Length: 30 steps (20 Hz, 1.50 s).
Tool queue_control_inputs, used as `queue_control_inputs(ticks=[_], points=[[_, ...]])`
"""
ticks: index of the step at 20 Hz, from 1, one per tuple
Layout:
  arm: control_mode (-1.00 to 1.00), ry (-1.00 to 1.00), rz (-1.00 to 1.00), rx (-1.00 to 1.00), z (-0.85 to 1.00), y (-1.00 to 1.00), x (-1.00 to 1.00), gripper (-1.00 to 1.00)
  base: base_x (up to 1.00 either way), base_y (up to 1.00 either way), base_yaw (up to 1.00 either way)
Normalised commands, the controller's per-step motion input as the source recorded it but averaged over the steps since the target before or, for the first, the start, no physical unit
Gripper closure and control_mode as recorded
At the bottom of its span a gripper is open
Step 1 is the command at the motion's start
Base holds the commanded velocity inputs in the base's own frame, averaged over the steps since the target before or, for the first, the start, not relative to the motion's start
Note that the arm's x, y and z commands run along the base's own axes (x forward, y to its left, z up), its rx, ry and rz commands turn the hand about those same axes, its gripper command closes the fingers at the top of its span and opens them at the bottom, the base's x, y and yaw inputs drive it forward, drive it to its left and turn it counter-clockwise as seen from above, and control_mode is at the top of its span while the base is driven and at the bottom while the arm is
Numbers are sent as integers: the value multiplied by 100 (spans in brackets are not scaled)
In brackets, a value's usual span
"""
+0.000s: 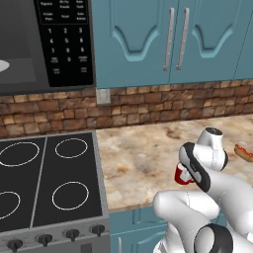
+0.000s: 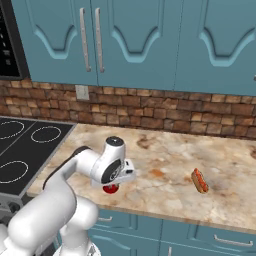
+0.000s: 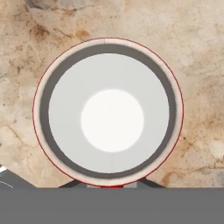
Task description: Pick the mug from the counter and place it inside the microwave. Then close the microwave.
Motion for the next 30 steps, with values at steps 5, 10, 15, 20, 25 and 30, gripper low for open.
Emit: queue_control_inputs(ticks=[5,10,15,20,25,30], points=[[-100,0,-3,0,52,7,-1,100,0,0,0],[-100,0,-7,0,84,15,-16,100,0,0,0],[-100,-1,-4,0,67,55,-41,100,0,0,0],[-100,-1,-11,0,28,33,-46,100,0,0,0],[-100,0,-31,0,22,27,-6,100,0,0,0],[-100,-3,-37,-2,16,47,15,100,0,0,0]])
